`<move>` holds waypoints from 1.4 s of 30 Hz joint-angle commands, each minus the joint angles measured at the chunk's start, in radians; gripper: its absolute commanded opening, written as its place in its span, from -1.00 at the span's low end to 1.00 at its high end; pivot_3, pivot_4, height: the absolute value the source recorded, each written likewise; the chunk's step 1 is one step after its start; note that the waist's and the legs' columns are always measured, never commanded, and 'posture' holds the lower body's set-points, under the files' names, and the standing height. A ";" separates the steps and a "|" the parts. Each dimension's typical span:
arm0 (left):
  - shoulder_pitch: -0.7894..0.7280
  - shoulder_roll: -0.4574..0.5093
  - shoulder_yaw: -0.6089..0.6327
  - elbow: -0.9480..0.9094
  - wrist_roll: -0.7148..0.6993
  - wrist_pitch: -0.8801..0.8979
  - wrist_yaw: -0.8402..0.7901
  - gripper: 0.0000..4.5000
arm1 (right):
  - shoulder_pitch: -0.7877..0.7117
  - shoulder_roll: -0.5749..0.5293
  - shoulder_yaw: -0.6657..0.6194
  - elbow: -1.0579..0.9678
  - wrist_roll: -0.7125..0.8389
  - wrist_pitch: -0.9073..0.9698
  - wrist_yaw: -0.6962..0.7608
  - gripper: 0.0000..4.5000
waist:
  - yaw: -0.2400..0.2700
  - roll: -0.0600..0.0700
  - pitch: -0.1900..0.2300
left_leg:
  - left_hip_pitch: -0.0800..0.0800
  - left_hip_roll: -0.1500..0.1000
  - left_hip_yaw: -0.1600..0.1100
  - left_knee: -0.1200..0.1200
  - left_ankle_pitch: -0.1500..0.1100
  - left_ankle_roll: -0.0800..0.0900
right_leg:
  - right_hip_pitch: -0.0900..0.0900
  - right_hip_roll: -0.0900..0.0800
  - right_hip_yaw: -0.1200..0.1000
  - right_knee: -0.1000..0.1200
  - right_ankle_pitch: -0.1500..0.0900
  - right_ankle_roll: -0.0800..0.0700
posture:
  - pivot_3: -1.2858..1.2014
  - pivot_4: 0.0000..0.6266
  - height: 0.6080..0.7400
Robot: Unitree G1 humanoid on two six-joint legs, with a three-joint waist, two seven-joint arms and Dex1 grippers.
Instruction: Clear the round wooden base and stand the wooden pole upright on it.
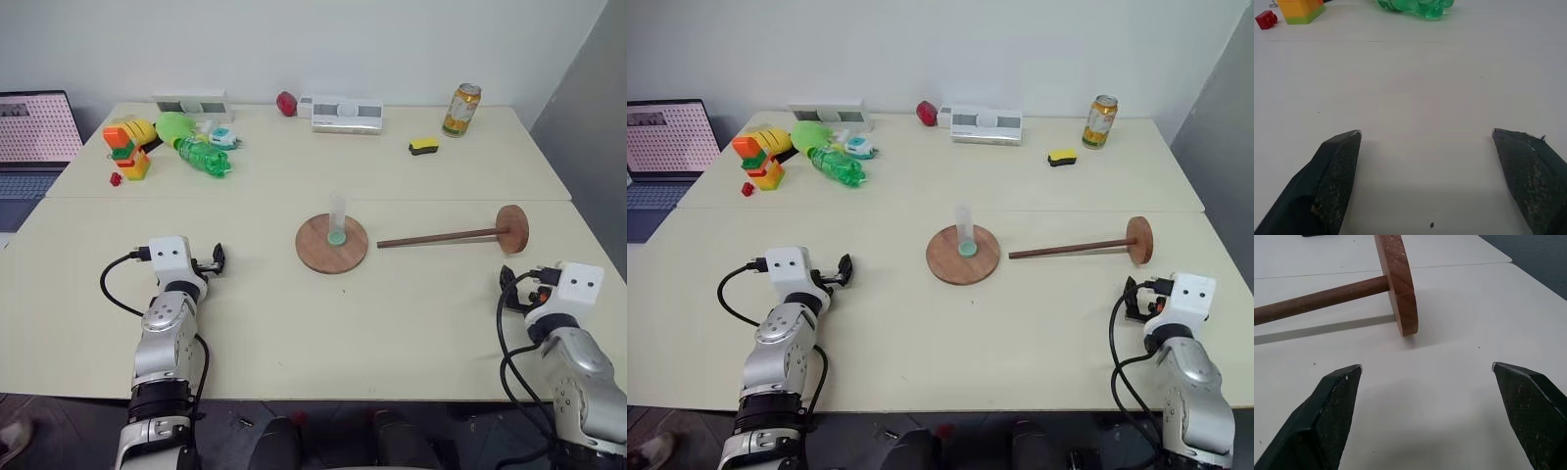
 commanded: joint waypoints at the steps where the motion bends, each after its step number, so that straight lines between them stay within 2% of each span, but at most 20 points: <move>1: -0.011 0.020 -0.005 -0.011 0.015 0.000 0.000 0.99 | 0.007 -0.007 -0.017 -0.058 0.005 -0.008 0.000 1.00 | 0.000 0.000 0.000 | 0.000 0.000 0.000 0.000 0.000 0.000 | 0.000 0.000 0.000 0.000 0.000 0.000 | 0.03 -0.52 1.00; 6: 0.010 0.061 -0.006 -0.060 -0.026 0.016 -0.104 0.99 | 0.046 -0.023 -0.001 -0.106 0.018 0.012 0.037 1.00 | -0.001 0.000 0.000 | 0.000 0.000 0.000 0.000 0.000 0.000 | 0.000 0.000 0.000 0.000 0.000 0.000 | 0.03 -0.52 1.00; 9: 0.025 0.125 -0.027 -0.172 -0.139 0.088 -0.310 0.99 | 0.094 -0.102 0.056 -0.165 0.026 0.027 0.156 1.00 | -0.001 0.000 0.001 | 0.000 0.000 0.000 0.000 0.000 0.000 | 0.000 0.000 0.000 0.000 0.000 0.000 | 0.03 -0.52 1.00; 11: 0.012 0.170 -0.039 -0.251 -0.238 0.173 -0.436 0.99 | 0.111 -0.153 0.091 -0.225 0.083 0.054 0.250 1.00 | -0.001 0.000 0.001 | 0.000 0.000 0.000 0.000 0.000 0.000 | 0.000 0.000 0.000 -0.001 0.000 0.000 | 0.03 -0.52 1.00; 14: -0.053 0.256 -0.110 -0.320 -0.312 0.270 -0.619 0.99 | 0.103 -0.213 0.130 -0.339 0.223 0.094 0.391 1.00 | -0.002 0.001 0.001 | 0.000 0.000 -0.001 0.000 0.000 0.000 | 0.001 0.001 -0.001 -0.001 0.000 0.000 | 0.03 -0.52 1.00; 18: -0.160 0.309 -0.201 -0.309 -0.334 0.319 -0.778 0.99 | 0.053 -0.253 0.133 -0.390 0.307 0.138 0.431 1.00 | -0.001 0.001 0.001 | 0.007 0.000 -0.003 -0.002 0.000 0.001 | 0.011 0.001 -0.003 -0.008 0.000 0.000 | 0.03 -0.52 1.00; 22: -0.307 0.282 -0.285 -0.182 -0.257 0.252 -0.828 0.99 | -0.050 -0.239 0.132 -0.435 0.397 0.214 0.366 1.00 | 0.000 0.000 0.002 | 0.008 -0.001 -0.003 -0.001 -0.001 0.001 | 0.014 0.001 -0.004 -0.011 0.000 0.000 | 0.03 -0.52 1.00; 25: -0.410 0.218 -0.326 -0.073 -0.231 0.205 -0.855 0.99 | -0.137 -0.245 0.153 -0.491 0.446 0.267 0.318 1.00 | 0.000 0.000 0.002 | 0.007 -0.001 -0.004 -0.002 -0.001 0.001 | 0.013 0.001 -0.004 -0.011 0.000 0.000 | 0.03 -0.52 1.00; 30: -0.489 0.156 -0.370 0.055 -0.182 0.134 -0.904 0.99 | -0.212 -0.253 0.173 -0.536 0.503 0.328 0.258 1.00 | -0.003 0.000 0.002 | 0.004 0.000 -0.004 -0.002 -0.001 0.002 | 0.011 0.001 -0.005 -0.012 0.000 0.000 | 0.03 -0.52 1.00; 35: -0.566 0.089 -0.377 0.253 -0.107 -0.004 -0.873 0.99 | -0.221 -0.255 0.189 -0.569 0.522 0.349 0.218 1.00 | 0.000 0.000 0.003 | 0.004 0.000 -0.005 -0.001 -0.002 0.003 | 0.011 0.001 -0.005 -0.012 0.000 0.000 | 0.03 -0.52 1.00; 40: -0.586 0.040 -0.338 0.331 -0.126 -0.049 -0.893 0.99 | -0.173 -0.253 0.192 -0.592 0.517 0.344 0.191 1.00 | 0.000 0.000 0.003 | 0.003 -0.001 -0.005 -0.002 -0.002 0.003 | 0.011 0.001 -0.005 -0.012 0.000 0.000 | 0.03 -0.52 1.00; 41: -0.585 0.037 -0.336 0.335 -0.124 -0.057 -0.898 0.83 | -0.167 -0.251 0.190 -0.594 0.518 0.342 0.186 1.00 | 0.000 0.000 0.003 | 0.003 0.000 -0.005 -0.002 -0.002 0.003 | 0.010 0.001 -0.005 -0.012 0.000 0.000 | 0.03 -0.52 1.00; 42: -0.581 0.033 -0.336 0.332 -0.130 -0.051 -0.913 0.78 | -0.159 -0.250 0.190 -0.596 0.519 0.340 0.184 1.00 | -0.002 -0.001 0.003 | 0.003 0.000 -0.005 -0.001 -0.002 0.003 | 0.010 0.001 -0.006 -0.012 0.000 0.000 | 0.03 -0.52 1.00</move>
